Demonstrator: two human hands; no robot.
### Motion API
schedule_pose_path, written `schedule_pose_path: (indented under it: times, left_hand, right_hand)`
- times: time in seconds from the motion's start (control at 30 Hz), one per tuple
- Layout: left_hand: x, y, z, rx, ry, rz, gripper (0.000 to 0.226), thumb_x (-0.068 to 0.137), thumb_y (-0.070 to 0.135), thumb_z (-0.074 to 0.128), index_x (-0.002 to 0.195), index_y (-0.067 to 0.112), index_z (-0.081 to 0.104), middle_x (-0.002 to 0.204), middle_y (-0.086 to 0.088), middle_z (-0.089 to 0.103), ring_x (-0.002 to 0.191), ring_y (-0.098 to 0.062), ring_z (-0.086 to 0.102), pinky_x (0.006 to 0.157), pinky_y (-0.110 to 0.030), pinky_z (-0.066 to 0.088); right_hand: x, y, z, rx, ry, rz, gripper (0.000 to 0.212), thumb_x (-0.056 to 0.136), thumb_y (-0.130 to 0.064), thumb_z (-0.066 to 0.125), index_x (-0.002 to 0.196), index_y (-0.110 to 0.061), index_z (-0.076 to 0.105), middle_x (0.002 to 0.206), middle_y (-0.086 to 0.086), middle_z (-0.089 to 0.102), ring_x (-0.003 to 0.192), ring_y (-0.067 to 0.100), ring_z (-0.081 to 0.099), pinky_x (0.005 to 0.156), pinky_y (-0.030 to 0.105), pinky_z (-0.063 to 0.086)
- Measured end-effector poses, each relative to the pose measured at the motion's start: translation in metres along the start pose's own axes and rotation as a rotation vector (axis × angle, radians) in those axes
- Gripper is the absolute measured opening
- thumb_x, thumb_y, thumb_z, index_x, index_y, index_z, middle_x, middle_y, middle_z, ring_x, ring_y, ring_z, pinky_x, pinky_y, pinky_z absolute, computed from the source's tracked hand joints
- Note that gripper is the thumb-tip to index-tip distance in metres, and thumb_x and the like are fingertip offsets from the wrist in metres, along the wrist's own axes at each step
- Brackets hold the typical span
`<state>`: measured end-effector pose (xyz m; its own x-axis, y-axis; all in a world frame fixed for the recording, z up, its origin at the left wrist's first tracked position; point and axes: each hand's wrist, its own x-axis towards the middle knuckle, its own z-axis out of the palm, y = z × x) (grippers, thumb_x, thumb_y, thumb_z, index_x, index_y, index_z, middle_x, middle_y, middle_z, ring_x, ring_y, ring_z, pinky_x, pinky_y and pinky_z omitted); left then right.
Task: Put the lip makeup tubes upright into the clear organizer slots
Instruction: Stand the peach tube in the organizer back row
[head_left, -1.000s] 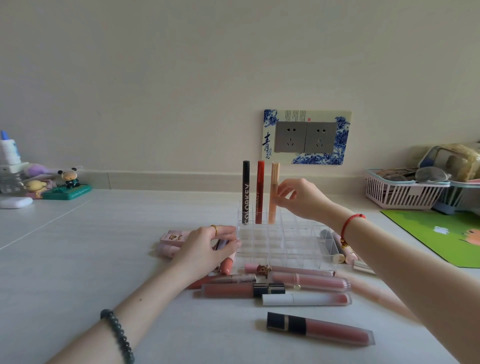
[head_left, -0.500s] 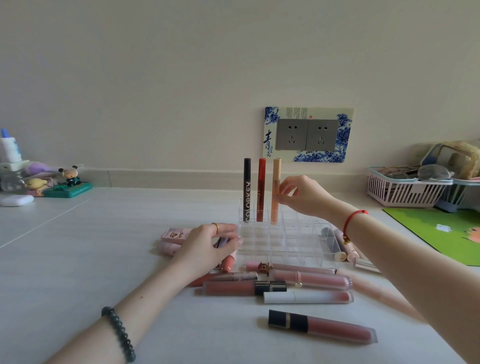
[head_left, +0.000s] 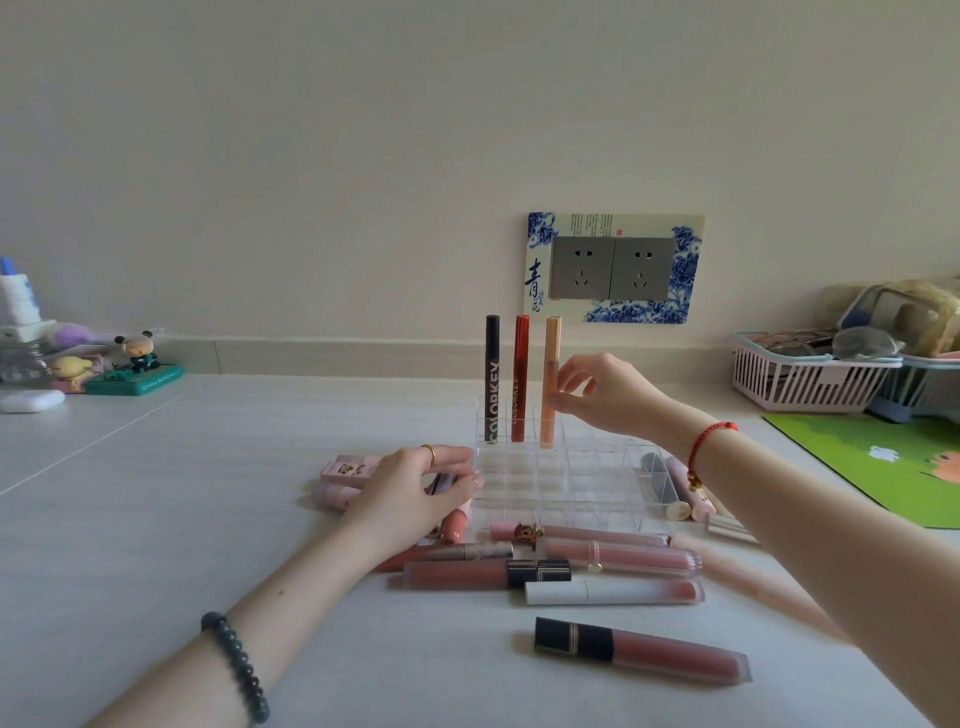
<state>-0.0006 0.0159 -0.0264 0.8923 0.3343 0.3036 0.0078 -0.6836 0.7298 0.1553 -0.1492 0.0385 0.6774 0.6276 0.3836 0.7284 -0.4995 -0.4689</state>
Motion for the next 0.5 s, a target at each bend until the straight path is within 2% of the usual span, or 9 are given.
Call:
schedule_pose_path:
  times: [0.13, 0.23, 0.27, 0.37, 0.5]
  left_hand:
    - [-0.002, 0.002, -0.001, 0.016, -0.007, -0.002, 0.037, 0.081, 0.036, 0.064, 0.115, 0.021, 0.060, 0.068, 0.014, 0.060, 0.109, 0.002, 0.056, 0.089, -0.019, 0.038]
    - [-0.004, 0.007, -0.002, 0.042, 0.014, 0.009, 0.036, 0.081, 0.034, 0.064, 0.115, 0.022, 0.060, 0.091, 0.016, 0.064, 0.102, 0.006, 0.054, 0.077, -0.003, 0.033]
    - [-0.005, 0.008, -0.002, 0.050, 0.024, 0.019, 0.036, 0.082, 0.033, 0.064, 0.116, 0.022, 0.060, 0.100, 0.015, 0.064, 0.099, 0.007, 0.053, 0.076, -0.002, 0.032]
    - [-0.006, 0.010, -0.002, 0.057, 0.030, 0.050, 0.037, 0.082, 0.030, 0.062, 0.118, 0.020, 0.059, 0.115, 0.008, 0.065, 0.100, 0.004, 0.052, 0.087, -0.015, 0.032]
    - [-0.007, 0.010, -0.004, 0.062, 0.021, 0.062, 0.037, 0.083, 0.029, 0.062, 0.118, 0.021, 0.059, 0.115, 0.008, 0.065, 0.106, 0.001, 0.050, 0.095, -0.020, 0.030]
  right_hand:
    - [-0.001, -0.001, -0.004, -0.017, -0.004, -0.010, 0.025, 0.081, -0.028, 0.062, 0.100, -0.012, 0.062, 0.105, 0.008, 0.063, 0.092, 0.017, 0.055, 0.085, 0.032, 0.048]
    - [-0.004, -0.004, -0.017, -0.054, -0.009, -0.039, 0.026, 0.083, -0.027, 0.060, 0.104, -0.012, 0.060, 0.107, 0.006, 0.060, 0.092, 0.014, 0.051, 0.084, 0.028, 0.045]
    - [-0.006, -0.005, -0.023, -0.063, -0.005, -0.046, 0.025, 0.083, -0.027, 0.060, 0.105, -0.013, 0.060, 0.107, 0.005, 0.059, 0.092, 0.013, 0.051, 0.083, 0.026, 0.044]
    - [-0.016, -0.006, -0.049, -0.088, 0.012, -0.053, 0.024, 0.083, -0.026, 0.060, 0.104, -0.015, 0.059, 0.104, 0.002, 0.058, 0.091, 0.013, 0.051, 0.079, 0.025, 0.041]
    - [-0.038, -0.004, -0.081, -0.138, 0.005, -0.070, 0.018, 0.082, -0.027, 0.062, 0.098, -0.020, 0.062, 0.097, -0.002, 0.060, 0.087, 0.013, 0.056, 0.075, 0.022, 0.042]
